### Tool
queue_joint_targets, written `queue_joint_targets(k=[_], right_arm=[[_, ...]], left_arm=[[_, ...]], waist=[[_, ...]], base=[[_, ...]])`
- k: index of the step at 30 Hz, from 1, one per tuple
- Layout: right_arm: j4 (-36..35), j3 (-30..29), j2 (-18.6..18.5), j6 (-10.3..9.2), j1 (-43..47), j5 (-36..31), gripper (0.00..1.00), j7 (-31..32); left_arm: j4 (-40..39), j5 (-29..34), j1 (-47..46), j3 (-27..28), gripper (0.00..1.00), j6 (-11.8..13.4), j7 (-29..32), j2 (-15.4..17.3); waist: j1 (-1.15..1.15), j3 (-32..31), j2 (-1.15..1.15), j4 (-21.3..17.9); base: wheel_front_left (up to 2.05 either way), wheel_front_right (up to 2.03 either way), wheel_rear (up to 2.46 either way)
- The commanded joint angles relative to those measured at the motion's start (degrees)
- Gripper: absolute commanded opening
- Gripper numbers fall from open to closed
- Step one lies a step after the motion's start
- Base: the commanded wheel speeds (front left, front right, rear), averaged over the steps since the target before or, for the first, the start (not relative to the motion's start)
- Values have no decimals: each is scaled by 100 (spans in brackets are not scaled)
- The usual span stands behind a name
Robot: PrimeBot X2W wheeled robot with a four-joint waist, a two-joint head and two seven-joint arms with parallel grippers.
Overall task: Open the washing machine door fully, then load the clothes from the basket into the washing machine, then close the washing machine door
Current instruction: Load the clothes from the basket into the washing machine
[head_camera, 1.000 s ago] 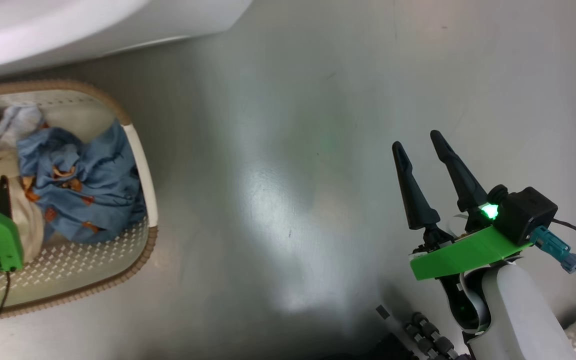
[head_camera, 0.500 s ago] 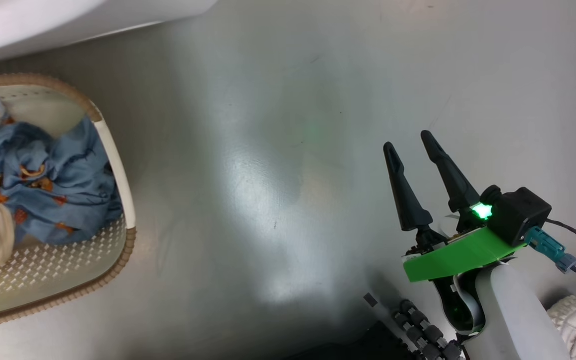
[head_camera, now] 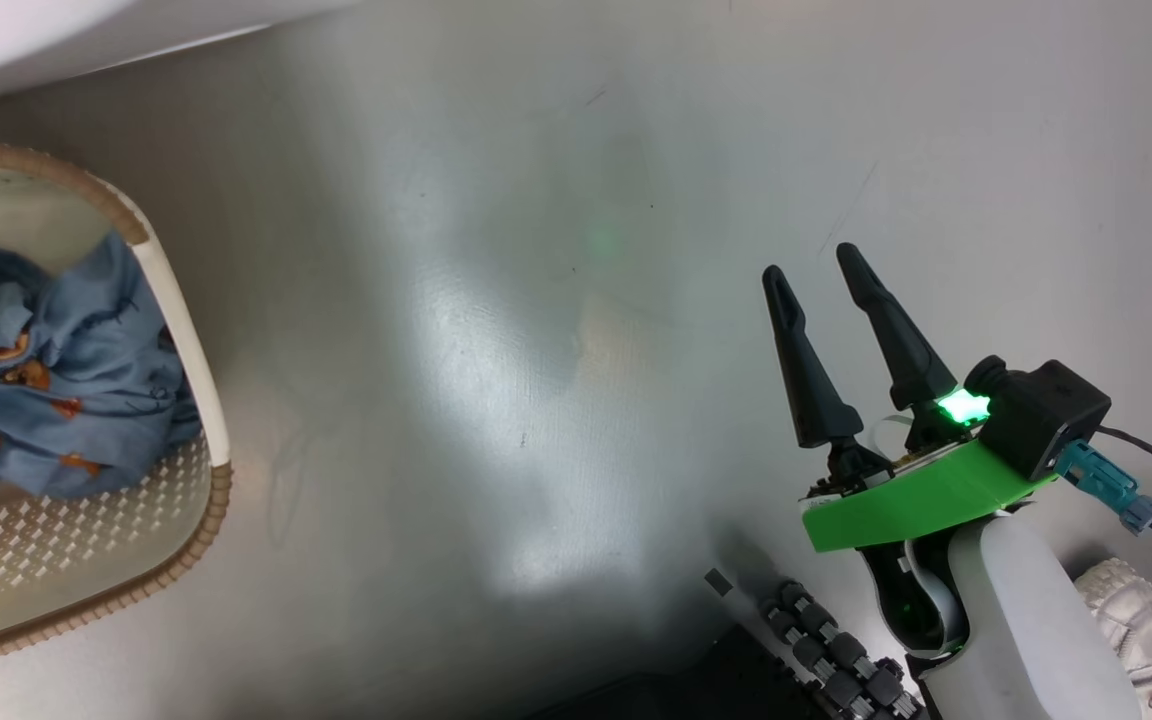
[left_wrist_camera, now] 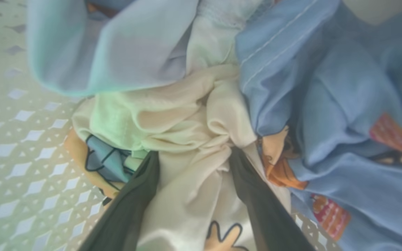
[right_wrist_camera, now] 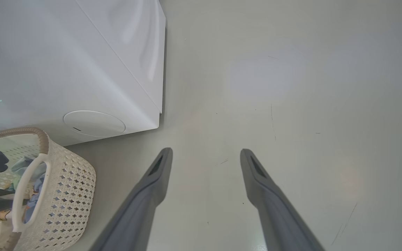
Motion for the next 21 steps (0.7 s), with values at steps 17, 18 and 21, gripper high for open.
queue_joint_targets(k=[17,18,21], right_arm=[[-118,-192,11,56,135,-211,100,-33],[-109,-215,11,56,153,-241,100,-33],[-66,-296,11,56,225,-343,100,-33]], left_arm=[[546,-466,180,2,0,-119,-1212,-271],[589,-508,214,11,0,-124,-1351,-323],[694,-614,337,24,0,-132,-1732,-490]], waist=[[0,-775,0,255],[0,-866,0,287],[0,-1148,0,405]], base=[[0,0,0],[0,0,0],[0,0,0]])
